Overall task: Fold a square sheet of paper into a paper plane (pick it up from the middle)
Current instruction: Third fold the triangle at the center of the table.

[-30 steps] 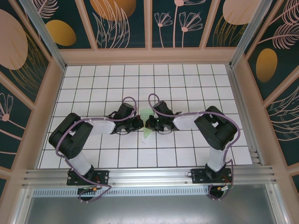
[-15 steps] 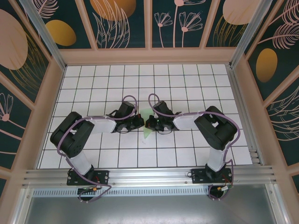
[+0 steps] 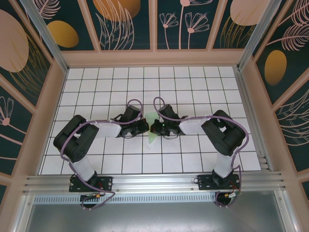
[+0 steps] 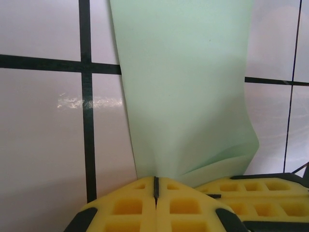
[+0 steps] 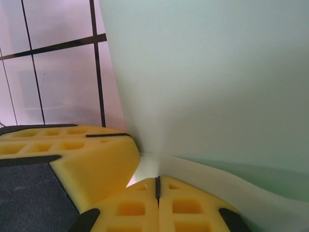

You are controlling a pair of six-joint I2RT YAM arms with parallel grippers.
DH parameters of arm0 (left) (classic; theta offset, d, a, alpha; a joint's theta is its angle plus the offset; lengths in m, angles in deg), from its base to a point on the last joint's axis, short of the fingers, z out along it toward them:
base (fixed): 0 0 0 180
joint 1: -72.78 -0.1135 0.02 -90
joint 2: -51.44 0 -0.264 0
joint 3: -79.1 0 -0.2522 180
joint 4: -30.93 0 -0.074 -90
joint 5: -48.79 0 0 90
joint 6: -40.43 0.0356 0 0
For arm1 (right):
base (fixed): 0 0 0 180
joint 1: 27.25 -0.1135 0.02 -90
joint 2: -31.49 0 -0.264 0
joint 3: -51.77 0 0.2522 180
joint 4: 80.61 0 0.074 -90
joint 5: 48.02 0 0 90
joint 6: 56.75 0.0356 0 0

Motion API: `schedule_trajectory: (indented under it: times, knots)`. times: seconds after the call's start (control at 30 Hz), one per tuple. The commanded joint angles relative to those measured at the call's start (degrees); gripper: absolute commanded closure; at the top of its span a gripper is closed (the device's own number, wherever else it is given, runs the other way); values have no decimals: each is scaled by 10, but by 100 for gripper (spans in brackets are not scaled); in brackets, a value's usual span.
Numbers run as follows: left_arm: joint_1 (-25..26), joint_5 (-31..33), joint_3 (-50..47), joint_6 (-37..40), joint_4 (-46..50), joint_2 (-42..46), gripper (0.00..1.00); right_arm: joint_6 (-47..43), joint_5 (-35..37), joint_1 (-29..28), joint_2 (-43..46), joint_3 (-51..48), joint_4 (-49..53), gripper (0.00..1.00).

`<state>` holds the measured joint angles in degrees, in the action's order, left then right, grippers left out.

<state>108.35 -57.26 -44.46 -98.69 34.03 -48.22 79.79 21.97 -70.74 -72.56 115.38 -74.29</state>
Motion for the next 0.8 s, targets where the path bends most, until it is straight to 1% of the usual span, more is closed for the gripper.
schedule_trajectory:
  times: [0.0,0.1,0.23,0.37,0.53,0.77]
  knots:
    - [1,35,-2,14,37,-22,100,-26,-25,3,44,-7,13,99]
    - [1,41,-9,13,37,-26,100,-40,-49,0,76,-24,-1,97]
    - [1,47,-15,12,38,-26,100,-50,-73,-22,99,-44,-13,95]
    - [2,48,-17,12,37,-25,100,-40,-74,-39,96,-66,-22,95]
    - [3,48,-15,12,37,-25,100,-27,-80,-42,84,-90,-48,96]
    - [4,51,-16,10,37,-27,100,-27,-78,-43,60,-95,-55,96]
